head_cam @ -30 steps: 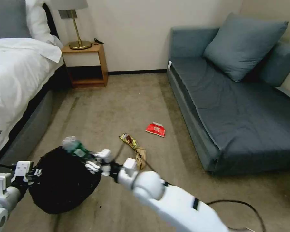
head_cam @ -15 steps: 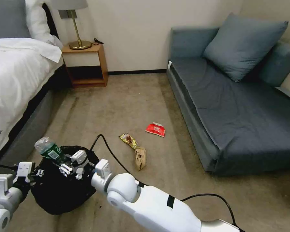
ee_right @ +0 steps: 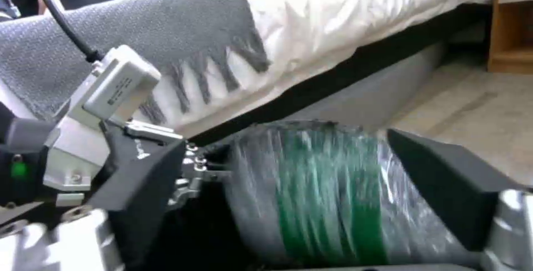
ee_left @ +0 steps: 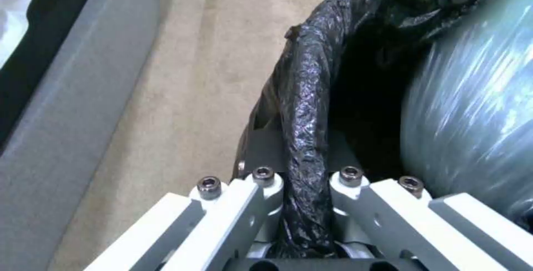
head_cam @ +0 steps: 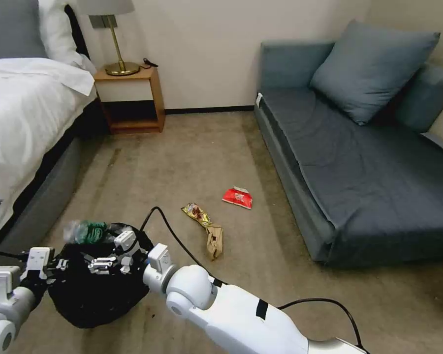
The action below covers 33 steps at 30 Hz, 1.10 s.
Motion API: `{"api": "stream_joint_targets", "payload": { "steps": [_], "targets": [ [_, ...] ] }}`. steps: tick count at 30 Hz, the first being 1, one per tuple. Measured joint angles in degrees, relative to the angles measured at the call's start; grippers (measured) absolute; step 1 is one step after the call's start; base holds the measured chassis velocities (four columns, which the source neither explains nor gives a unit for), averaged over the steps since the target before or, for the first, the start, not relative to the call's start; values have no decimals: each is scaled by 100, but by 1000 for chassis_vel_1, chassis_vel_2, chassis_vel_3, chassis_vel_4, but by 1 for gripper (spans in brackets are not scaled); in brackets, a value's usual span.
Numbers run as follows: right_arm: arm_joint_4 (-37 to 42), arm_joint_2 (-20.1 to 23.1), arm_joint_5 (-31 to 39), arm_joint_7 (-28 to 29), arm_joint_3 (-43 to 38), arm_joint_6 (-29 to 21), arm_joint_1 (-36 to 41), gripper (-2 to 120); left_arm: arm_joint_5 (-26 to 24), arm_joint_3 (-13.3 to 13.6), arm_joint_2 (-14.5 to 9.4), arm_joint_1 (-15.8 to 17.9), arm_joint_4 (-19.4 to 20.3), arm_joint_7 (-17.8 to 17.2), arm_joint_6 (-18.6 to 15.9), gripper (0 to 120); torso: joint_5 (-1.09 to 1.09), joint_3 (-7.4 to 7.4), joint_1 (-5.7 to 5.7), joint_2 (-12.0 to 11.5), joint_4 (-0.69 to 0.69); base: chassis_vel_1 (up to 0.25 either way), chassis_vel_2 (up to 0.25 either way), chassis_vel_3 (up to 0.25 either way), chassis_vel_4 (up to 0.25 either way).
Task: Pick up the trash bin, then pick up the garbage on the floor and place it into the trash bin.
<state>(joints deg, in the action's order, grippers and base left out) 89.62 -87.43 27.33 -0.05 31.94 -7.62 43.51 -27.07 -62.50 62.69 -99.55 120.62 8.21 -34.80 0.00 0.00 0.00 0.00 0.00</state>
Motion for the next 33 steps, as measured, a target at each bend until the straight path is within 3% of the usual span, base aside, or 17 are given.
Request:
{"api": "stream_joint_targets", "payload": {
  "steps": [16, 26, 33],
  "targets": [
    [901, 766, -1115, -311, -927, 452, 1113, 100, -90, 5, 6, 112, -98, -12, 1, 5, 1, 0, 0, 0, 1, 0, 0, 0, 0],
    [1373, 1436, -1909, -791, -3331, 1824, 2884, 100, -163, -128, 13, 104, -144, -15, 7, 5, 2, 0, 0, 0, -1, 0, 0, 0, 0],
    [1464, 1670, -1961, -1052, -3998, 2267, 3492, 100, -164, -141, 87, 96, -151, -15, 8, 5, 1, 0, 0, 0, -2, 0, 0, 0, 0]
  ]
}}
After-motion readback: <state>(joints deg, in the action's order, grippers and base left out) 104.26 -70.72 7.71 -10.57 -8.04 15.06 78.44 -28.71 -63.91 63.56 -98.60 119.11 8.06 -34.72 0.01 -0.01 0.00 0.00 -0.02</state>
